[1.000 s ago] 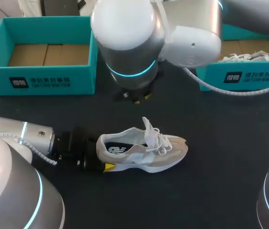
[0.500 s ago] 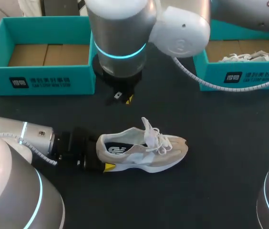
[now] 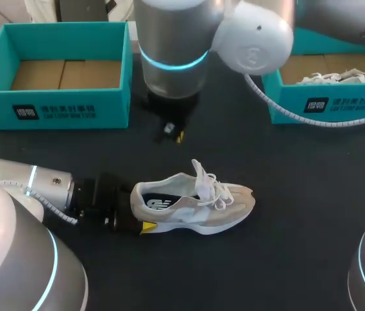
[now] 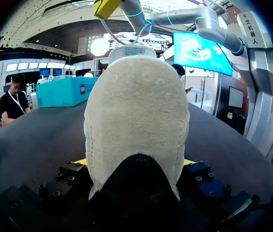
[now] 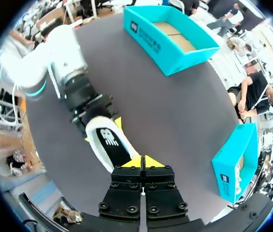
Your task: Take the shoe out of the shoebox, open the shoe tongue, remove and reinsert the insole, then place the shoe into the shoebox
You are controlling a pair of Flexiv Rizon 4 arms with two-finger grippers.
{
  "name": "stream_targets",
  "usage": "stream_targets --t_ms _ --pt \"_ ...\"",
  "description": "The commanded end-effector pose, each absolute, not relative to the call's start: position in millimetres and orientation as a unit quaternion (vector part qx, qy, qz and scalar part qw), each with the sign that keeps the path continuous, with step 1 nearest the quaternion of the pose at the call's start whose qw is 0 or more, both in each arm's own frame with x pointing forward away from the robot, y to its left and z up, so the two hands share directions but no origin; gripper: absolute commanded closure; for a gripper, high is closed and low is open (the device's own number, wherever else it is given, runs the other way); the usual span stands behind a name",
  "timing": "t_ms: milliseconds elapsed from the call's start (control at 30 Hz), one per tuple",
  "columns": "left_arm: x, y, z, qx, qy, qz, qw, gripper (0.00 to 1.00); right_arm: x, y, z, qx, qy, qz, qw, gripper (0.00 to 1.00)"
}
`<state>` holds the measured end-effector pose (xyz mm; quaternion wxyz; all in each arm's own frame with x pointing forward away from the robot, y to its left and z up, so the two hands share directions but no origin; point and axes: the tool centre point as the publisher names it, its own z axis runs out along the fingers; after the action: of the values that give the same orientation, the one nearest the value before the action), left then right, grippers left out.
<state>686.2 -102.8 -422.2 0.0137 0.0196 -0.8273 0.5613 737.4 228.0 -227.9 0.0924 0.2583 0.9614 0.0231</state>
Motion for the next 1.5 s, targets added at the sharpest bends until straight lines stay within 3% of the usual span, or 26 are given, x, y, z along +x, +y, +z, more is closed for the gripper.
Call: stream_targets --t_ms 33,433,1167,1267,1500 --pt "685.1 -102.7 -422.8 0.020 -0.828 0.560 0.013 1.00 731.2 242.1 -263.6 0.188 0.977 -0.057 0.083 1.00" --pt "685.1 -102.7 -422.8 0.020 -0.828 0.560 0.013 1.00 702.7 236.4 -325.5 0.150 0.985 -0.076 0.021 1.00" --pt "685.1 -102.7 -422.8 0.020 -0.828 0.560 0.013 1.00 705.7 211.5 -377.3 0.125 0.992 -0.020 0.029 0.99" --pt "685.1 -102.7 -422.8 0.020 -0.828 0.560 0.013 1.00 709.5 212.4 -376.3 0.121 0.992 -0.014 0.034 0.78" --pt "685.1 -102.7 -422.8 0.020 -0.828 0.560 0.013 1.00 714.1 219.6 -390.9 0.100 0.995 0.000 0.019 0.58"
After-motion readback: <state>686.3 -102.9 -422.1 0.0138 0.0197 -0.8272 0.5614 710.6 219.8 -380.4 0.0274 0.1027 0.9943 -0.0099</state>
